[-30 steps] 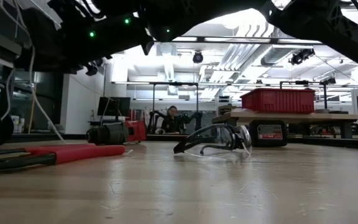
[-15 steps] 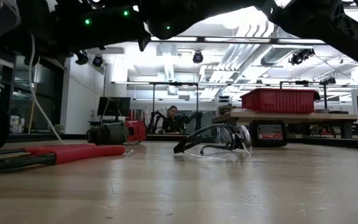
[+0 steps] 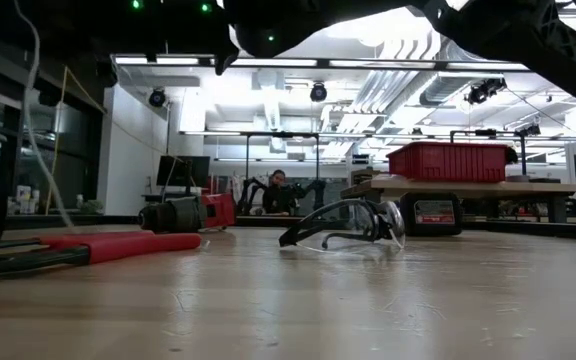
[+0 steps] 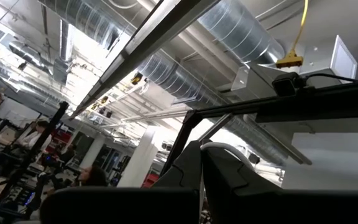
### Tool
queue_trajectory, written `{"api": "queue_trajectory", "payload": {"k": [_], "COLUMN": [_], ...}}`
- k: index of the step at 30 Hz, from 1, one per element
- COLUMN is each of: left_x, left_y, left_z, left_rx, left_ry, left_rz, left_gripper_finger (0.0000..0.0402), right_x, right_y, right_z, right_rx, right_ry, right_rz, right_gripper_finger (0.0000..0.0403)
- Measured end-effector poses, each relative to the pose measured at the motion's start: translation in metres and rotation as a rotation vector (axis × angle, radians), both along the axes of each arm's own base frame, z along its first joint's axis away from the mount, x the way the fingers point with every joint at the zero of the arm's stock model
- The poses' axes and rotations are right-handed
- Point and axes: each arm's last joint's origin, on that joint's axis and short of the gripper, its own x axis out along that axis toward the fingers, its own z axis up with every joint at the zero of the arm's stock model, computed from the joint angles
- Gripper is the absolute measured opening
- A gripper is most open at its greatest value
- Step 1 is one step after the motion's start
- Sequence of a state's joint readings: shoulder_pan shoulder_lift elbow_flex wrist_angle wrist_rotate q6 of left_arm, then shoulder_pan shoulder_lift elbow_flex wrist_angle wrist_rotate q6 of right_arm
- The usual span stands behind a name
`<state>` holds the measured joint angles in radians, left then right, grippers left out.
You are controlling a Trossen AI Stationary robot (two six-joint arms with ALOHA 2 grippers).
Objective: Coil cords
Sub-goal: Uncoil the white wire from the black spool
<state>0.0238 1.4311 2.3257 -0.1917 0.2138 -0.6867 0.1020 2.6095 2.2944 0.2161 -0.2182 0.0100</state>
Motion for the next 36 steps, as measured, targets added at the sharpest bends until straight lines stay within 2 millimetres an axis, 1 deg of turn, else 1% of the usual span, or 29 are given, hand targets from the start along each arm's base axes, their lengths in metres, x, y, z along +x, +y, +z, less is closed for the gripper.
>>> {"api": "queue_trajectory", "payload": {"k": [2,5,6,9,12,14,17,19,21,23,24,25,26,28,31,33,36], "left_x": [-0.001,-0.003,-0.005,-0.01,-0.024,-0.036,-0.055,-0.069,-0.079,-0.084,-0.085,-0.085,-0.084,-0.076,-0.059,-0.044,-0.022], "left_y": [0.0,0.0,0.001,0.002,0.004,0.005,0.008,0.009,0.01,0.011,0.011,0.011,0.012,0.013,0.015,0.017,0.02], "left_z": [0.0,0.0,0.0,-0.005,-0.015,-0.023,-0.034,-0.041,-0.049,-0.056,-0.059,-0.063,-0.067,-0.077,-0.097,-0.114,-0.142], "left_rx": [0.007,0.015,0.024,0.075,0.172,0.219,0.262,0.282,0.29,0.295,0.3,0.307,0.312,0.325,0.348,0.361,0.38], "left_ry": [-0.004,-0.001,0.007,0.076,0.195,0.284,0.412,0.489,0.559,0.613,0.632,0.65,0.671,0.73,0.825,0.904,1.033], "left_rz": [0.005,0.013,0.021,0.059,0.134,0.207,0.34,0.419,0.473,0.515,0.528,0.537,0.545,0.557,0.572,0.588,0.623], "left_gripper_finger": [0.0001,0.0001,0.0001,0.0001,0.0001,0.0001,0.0002,0.0002,0.0002,0.0002,0.0002,0.0002,0.0002,0.0002,0.0002,0.0002,0.0002], "right_x": [0.001,0.001,0.001,-0.004,-0.012,-0.021,-0.04,-0.058,-0.079,-0.102,-0.113,-0.126,-0.136,-0.159,-0.188,-0.206,-0.229], "right_y": [-0.001,0.0,0.0,-0.006,-0.015,-0.022,-0.033,-0.039,-0.047,-0.054,-0.058,-0.063,-0.067,-0.074,-0.081,-0.082,-0.084], "right_z": [0.007,0.021,0.024,0.042,0.067,0.086,0.116,0.135,0.155,0.174,0.18,0.189,0.193,0.206,0.219,0.226,0.231], "right_rx": [0.033,0.087,0.106,0.175,0.169,0.14,0.045,-0.027,-0.093,-0.15,-0.181,-0.207,-0.226,-0.243,-0.245,-0.251,-0.287], "right_ry": [-0.01,-0.034,-0.045,-0.053,-0.027,0.008,0.074,0.137,0.212,0.284,0.332,0.365,0.412,0.489,0.595,0.655,0.752], "right_rz": [-0.002,0.026,0.037,0.033,0.038,0.033,0.027,0.023,0.007,-0.027,-0.053,-0.082,-0.112,-0.164,-0.234,-0.282,-0.342], "right_gripper_finger": [0.0057,0.0013,0.0007,0.0004,0.0002,0.0001,0.0001,0.0001,0.0001,0.0,0.0,0.0,0.0,0.0,0.0,0.0,0.0]}}
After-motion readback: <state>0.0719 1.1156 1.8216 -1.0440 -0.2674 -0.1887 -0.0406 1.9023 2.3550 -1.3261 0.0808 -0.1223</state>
